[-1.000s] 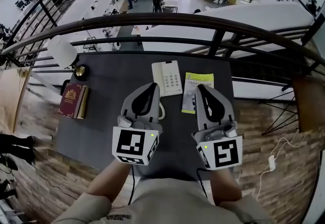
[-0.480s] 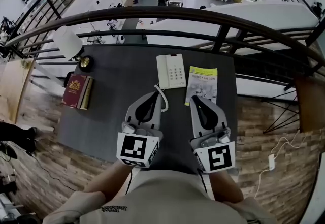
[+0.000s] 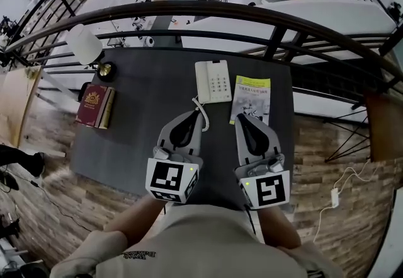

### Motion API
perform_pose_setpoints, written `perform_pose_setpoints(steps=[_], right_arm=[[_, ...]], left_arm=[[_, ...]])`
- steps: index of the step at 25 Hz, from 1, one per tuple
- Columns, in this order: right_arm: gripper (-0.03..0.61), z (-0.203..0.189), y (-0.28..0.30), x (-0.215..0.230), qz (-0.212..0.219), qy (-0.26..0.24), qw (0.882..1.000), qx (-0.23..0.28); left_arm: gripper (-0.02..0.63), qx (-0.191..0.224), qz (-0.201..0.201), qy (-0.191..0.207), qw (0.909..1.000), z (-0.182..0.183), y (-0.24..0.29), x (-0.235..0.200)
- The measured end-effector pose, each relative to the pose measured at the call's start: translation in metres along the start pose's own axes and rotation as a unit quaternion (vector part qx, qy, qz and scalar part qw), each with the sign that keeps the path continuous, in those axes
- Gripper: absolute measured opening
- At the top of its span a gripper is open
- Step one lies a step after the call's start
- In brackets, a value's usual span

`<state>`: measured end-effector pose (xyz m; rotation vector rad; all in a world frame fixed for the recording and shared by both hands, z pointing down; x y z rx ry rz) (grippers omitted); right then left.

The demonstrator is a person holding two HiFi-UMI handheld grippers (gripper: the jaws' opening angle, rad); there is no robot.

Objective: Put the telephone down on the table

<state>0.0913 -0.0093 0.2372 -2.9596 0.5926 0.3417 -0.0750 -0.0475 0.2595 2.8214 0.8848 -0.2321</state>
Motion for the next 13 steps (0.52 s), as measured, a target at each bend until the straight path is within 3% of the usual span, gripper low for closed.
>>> perform_pose_setpoints(steps=[13], right_arm=[[0.002,0.0003,-0.0009,-0.0073,0.007,-0.02,1.0,-0.004]], left_arm=[[0.005,0.007,0.006,0.006,0.9999,0.004,-0.0093,-0.0046]])
Point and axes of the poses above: the fingertips, and each gripper's own axes: y forward along the fingers, x to its right, z out of its top, the point moved 9 cm from there along -y, backward along the fingers, and after that the axes turned 8 degrees about -y, right-handed, at the moved point
